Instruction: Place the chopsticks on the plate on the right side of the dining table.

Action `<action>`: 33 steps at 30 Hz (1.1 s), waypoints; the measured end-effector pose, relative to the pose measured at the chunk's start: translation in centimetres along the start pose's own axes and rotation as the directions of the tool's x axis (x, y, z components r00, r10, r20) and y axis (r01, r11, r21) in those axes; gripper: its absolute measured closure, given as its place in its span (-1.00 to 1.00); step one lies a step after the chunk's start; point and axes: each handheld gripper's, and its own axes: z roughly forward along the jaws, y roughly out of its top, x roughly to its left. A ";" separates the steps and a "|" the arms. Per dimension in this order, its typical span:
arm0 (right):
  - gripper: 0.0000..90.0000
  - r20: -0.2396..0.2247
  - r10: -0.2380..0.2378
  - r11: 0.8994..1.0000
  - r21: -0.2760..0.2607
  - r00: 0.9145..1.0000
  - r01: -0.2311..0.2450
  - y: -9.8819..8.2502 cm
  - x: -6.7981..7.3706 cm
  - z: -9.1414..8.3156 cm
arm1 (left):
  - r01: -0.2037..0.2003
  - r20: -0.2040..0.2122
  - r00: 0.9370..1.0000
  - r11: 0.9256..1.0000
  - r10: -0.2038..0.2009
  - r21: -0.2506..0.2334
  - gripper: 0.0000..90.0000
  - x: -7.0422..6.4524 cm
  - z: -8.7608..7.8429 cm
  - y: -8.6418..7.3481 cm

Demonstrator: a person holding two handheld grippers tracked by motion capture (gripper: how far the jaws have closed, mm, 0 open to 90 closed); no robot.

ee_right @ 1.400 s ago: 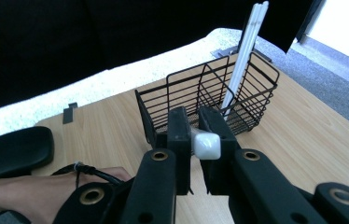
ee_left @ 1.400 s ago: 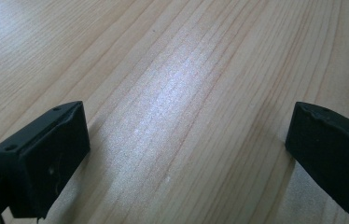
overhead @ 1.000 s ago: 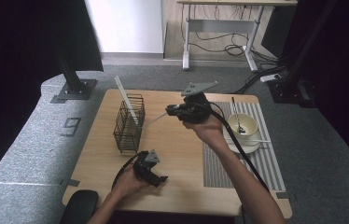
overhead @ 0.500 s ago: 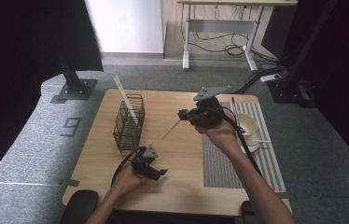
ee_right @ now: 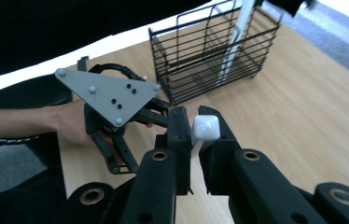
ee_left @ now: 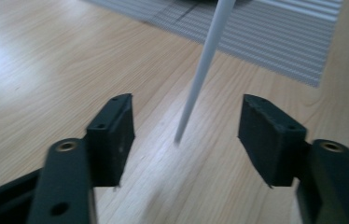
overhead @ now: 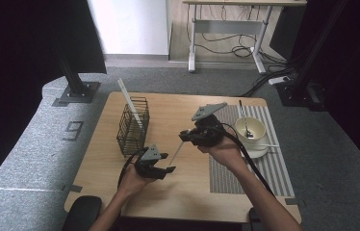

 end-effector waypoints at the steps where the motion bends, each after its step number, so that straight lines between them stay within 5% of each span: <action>1: 0.83 -0.009 0.002 1.000 0.005 1.000 -0.002 -0.1 0.1 0.3 | -0.008 0.004 1.000 1.000 0.008 -0.003 -0.01 -0.1 0.0 0.1; 13: 0.83 -0.063 0.042 0.999 0.025 0.997 -0.041 -0.7 0.0 2.4 | -0.057 0.026 0.998 0.997 0.058 -0.043 0.88 -0.7 -0.2 0.0; 18: 0.80 -0.064 0.050 0.999 0.007 0.997 -0.050 -0.9 -0.1 2.5 | -0.074 0.052 0.996 0.996 0.076 -0.047 0.91 -0.8 -0.3 0.0; 25: -0.07 0.098 0.012 1.000 0.020 0.995 -0.014 -1.5 0.0 2.7 | -0.076 0.079 0.994 0.997 0.075 0.006 0.92 -1.0 -0.2 0.4; 33: -0.43 0.232 0.005 1.000 -0.006 0.973 -0.004 -3.3 0.1 3.2 | -0.081 0.097 0.993 0.994 0.074 0.070 0.92 -1.3 0.0 0.7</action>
